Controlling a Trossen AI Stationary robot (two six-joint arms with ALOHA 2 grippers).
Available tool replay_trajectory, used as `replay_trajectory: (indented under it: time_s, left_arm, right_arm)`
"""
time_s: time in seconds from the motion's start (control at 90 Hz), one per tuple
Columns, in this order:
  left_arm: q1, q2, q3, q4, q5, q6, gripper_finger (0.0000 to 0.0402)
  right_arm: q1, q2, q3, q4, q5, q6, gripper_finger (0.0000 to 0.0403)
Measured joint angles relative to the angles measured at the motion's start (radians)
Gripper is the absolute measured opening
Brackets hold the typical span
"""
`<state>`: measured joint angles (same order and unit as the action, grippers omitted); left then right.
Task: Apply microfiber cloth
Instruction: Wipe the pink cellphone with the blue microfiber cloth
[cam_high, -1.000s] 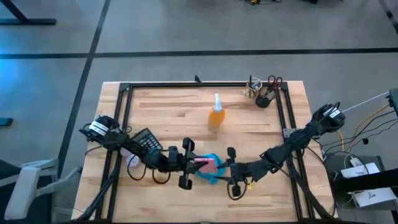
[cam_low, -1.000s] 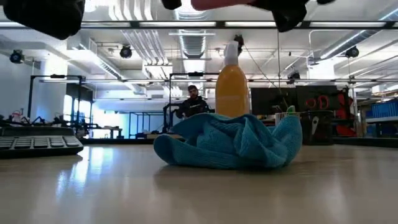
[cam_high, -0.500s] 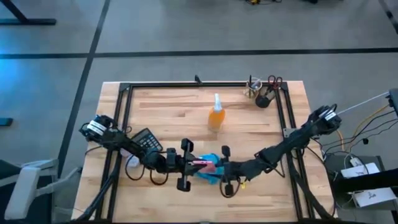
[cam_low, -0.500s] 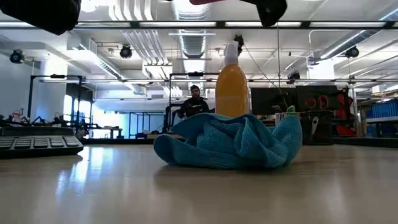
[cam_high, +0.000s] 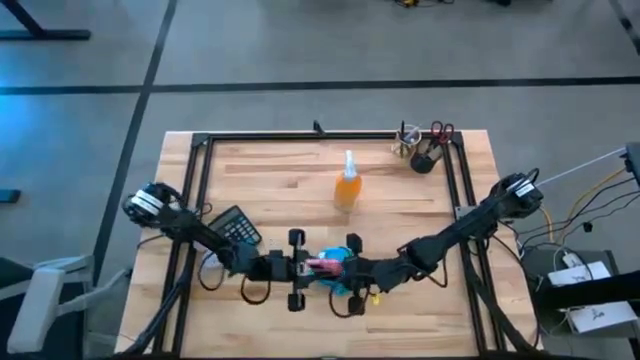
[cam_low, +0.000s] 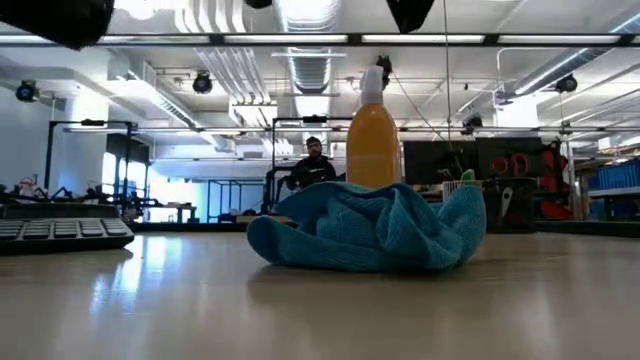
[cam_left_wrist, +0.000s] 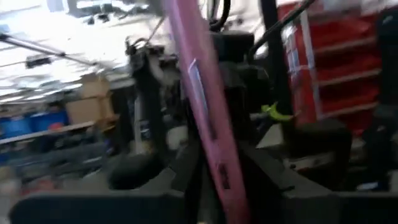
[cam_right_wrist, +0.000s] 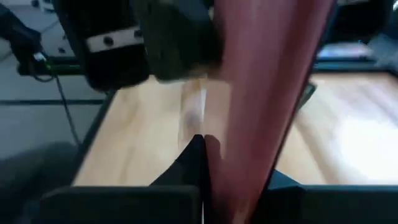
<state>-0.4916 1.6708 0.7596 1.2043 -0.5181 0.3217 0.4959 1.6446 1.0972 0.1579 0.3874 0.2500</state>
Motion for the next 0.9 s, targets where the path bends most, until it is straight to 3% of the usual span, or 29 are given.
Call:
replay_trajectory:
  time_s: [0.133, 0.289, 0.422, 0.511, 0.622, 0.9]
  left_arm:
    - [-0.009, -0.11, -0.069, -0.286, -0.022, -0.067, 0.0135]
    - [-0.019, -0.198, -0.144, -0.499, 0.017, -0.208, 0.0173]
    - [-0.019, -0.215, -0.191, -0.507, 0.029, -0.237, 0.0191]
    - [-0.018, -0.217, -0.198, -0.486, 0.023, -0.237, 0.0195]
    - [-0.019, -0.214, -0.191, -0.491, 0.027, -0.236, 0.0195]
    - [-0.017, -0.211, -0.19, -0.494, 0.029, -0.235, 0.0176]
  right_arm:
    - [-0.022, -0.045, 0.031, -0.288, -0.1, 0.164, 0.0011]
    - [-0.092, -0.073, 0.017, -0.479, -0.382, 0.344, 0.0011]
    - [-0.172, -0.04, -0.042, -0.41, -0.622, 0.378, 0.0011]
    - [-0.216, -0.006, -0.064, -0.404, -0.721, 0.37, 0.0011]
    - [-0.266, 0.049, -0.077, -0.415, -0.797, 0.359, 0.0021]
    - [-0.323, 0.125, -0.077, -0.406, -0.904, 0.376, 0.0096]
